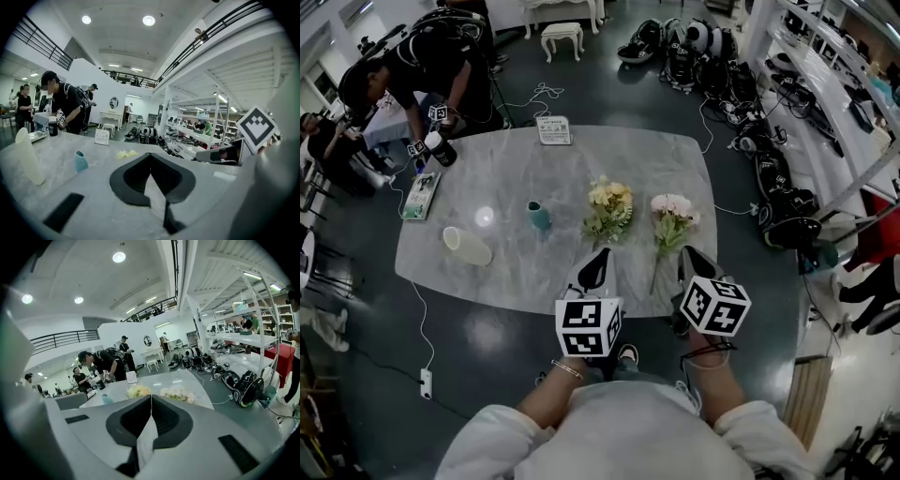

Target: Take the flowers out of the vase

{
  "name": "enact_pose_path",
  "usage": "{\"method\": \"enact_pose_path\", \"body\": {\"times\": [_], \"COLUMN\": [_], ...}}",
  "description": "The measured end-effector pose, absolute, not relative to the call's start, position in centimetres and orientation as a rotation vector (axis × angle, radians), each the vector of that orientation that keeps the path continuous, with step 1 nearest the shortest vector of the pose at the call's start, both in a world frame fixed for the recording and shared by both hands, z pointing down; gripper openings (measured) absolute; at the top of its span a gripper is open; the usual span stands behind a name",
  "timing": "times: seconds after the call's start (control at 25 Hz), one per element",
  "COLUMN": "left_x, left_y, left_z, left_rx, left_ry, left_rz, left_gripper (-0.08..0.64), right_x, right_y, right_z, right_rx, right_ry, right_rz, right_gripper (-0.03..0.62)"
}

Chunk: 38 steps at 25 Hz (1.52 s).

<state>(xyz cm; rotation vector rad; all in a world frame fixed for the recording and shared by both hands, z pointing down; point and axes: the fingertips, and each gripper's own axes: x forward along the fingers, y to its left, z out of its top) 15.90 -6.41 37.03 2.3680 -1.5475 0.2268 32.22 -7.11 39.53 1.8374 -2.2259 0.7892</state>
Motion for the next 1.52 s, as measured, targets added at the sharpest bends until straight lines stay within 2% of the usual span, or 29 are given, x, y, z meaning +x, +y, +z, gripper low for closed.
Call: {"method": "enact_pose_path", "body": {"times": [0.6, 0.96, 1.52], "left_x": [15.6, 12.6, 6.4], "left_y": [-5.8, -2.7, 2.3], "left_z": [35.7, 33.9, 35.2], "left_rx": [2.408, 2.522, 2.574], "left_ry": [-1.542, -1.449, -1.307], "left_rz": [0.243, 0.225, 0.274], "left_gripper": [0.009, 0.009, 0.009], "right_x": [30.9, 27.1, 19.4], "right_y": [-5.8, -1.4, 5.5], "right_z": [37.9, 35.4, 37.3], "right_rx": [1.857, 1.984, 2.047], "right_ry": [-2.252, -2.232, -2.131], "right_rz": [0.763, 0.705, 0.701], "right_gripper": [0.008, 0.008, 0.008]}}
